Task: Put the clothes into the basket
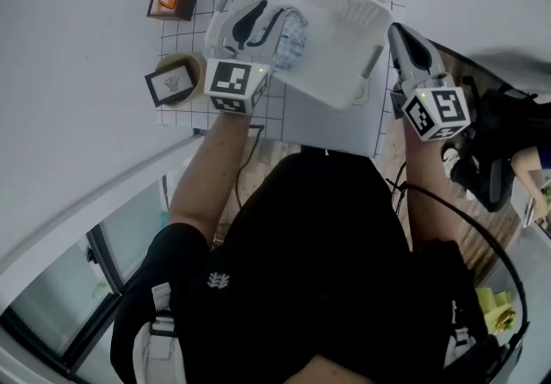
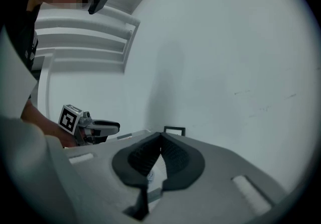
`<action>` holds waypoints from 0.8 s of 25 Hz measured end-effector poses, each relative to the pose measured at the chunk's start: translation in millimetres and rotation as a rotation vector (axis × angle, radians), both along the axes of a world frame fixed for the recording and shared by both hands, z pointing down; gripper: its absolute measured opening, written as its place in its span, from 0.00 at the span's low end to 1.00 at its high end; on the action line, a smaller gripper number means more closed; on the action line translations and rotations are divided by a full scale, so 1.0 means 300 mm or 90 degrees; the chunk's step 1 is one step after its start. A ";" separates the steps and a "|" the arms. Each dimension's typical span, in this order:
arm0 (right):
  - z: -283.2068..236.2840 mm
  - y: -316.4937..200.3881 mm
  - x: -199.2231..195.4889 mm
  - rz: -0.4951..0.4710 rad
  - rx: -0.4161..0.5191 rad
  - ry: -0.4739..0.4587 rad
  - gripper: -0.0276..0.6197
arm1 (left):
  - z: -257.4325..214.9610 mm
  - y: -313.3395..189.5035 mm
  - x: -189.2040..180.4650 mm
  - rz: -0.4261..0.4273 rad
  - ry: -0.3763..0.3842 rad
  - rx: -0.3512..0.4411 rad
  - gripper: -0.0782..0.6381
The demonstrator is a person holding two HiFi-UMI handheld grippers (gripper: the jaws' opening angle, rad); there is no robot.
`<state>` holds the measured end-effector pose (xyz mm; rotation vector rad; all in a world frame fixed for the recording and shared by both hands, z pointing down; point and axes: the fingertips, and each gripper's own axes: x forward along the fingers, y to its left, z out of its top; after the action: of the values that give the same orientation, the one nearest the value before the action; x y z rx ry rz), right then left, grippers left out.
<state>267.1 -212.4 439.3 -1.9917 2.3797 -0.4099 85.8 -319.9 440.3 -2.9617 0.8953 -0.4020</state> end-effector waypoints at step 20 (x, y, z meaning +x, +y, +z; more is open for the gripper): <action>-0.256 -0.108 -0.010 0.006 0.088 0.086 0.05 | -0.315 -0.039 -0.186 -0.117 0.121 0.087 0.25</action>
<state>264.1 -244.7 362.4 -2.0274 2.3988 -0.1096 30.1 -331.7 345.9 -2.8381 1.1680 -0.0582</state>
